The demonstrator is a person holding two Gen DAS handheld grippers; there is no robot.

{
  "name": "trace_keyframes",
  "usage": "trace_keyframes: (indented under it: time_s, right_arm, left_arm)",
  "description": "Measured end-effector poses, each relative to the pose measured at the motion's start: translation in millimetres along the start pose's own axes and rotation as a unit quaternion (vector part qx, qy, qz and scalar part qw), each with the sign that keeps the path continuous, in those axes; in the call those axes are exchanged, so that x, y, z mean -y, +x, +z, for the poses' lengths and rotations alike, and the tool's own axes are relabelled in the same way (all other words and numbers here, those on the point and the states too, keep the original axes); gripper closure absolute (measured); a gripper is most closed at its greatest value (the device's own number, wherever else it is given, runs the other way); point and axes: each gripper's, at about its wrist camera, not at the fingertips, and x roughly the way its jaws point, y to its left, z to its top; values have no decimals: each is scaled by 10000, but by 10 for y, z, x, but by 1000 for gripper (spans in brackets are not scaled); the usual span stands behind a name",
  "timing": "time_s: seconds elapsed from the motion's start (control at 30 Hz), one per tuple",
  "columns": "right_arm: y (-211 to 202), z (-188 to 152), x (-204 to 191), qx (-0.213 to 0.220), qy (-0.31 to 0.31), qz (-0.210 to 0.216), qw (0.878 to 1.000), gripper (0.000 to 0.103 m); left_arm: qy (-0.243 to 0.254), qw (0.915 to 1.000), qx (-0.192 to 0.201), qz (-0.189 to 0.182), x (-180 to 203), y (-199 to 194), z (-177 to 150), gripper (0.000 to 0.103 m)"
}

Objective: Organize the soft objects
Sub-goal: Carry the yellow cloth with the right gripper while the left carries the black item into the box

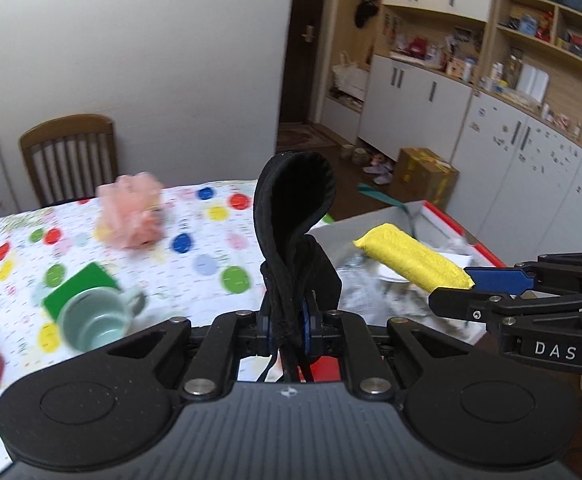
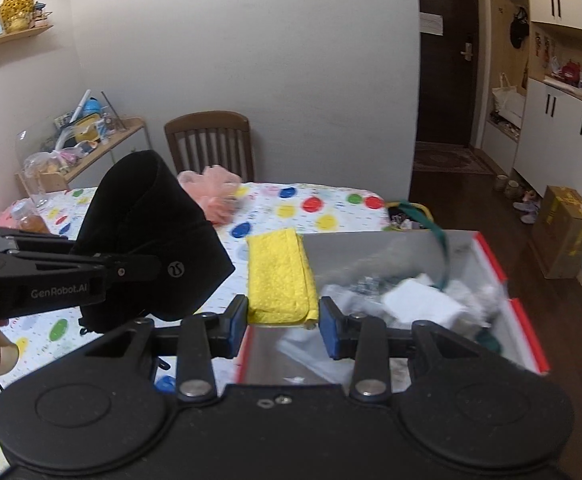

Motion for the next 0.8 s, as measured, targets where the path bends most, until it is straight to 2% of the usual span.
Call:
trace_keyframes:
  time_s: [0.3,0.47,0.6,0.8]
  right_arm:
    - [-142,-98,564,-3,74,-203,9998,66]
    - [-108,-107,860,-62,172,-333,9993,67]
    - [-138,-112,1101,-177,291,-333,9989,66]
    - [-69,-186,1342,-449,340,-350,9978,66]
  left_arm:
    - [347,9987,-239,-279,591,382,188,91]
    - [371,9968,-554,-435,829,690,305,91]
    - [282,9934,-914,-634,888,927,398,91]
    - [-230,9883,-1288,-778,839,1315,421,91]
